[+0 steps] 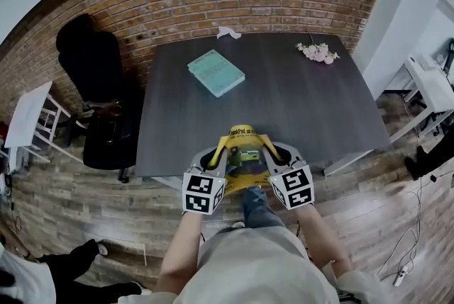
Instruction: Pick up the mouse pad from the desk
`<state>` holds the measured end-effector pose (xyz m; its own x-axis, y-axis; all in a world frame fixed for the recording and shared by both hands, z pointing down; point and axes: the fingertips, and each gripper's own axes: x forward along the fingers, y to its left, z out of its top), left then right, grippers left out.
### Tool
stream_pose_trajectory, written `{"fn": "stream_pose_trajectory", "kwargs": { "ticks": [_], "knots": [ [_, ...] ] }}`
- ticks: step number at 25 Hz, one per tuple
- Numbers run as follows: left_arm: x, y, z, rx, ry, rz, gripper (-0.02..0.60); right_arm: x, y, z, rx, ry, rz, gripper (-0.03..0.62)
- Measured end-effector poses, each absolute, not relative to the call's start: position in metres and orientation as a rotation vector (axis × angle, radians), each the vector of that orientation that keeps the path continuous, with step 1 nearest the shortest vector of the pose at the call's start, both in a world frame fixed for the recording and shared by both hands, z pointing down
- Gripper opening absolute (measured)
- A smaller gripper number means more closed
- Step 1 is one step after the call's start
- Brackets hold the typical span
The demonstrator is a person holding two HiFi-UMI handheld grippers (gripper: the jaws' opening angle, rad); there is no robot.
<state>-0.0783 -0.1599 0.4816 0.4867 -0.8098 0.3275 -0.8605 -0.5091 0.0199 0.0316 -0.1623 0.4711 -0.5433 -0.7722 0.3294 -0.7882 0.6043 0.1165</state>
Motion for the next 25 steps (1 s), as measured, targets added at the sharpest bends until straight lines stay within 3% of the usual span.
{"fn": "stream_pose_trajectory", "kwargs": {
  "ticks": [25],
  "knots": [
    [-0.096,-0.082,0.451,2.556,-1.477,0.273,0.028,0.024,-0.085,0.44,1.233,-2.592,0.026,0.023]
  ]
}}
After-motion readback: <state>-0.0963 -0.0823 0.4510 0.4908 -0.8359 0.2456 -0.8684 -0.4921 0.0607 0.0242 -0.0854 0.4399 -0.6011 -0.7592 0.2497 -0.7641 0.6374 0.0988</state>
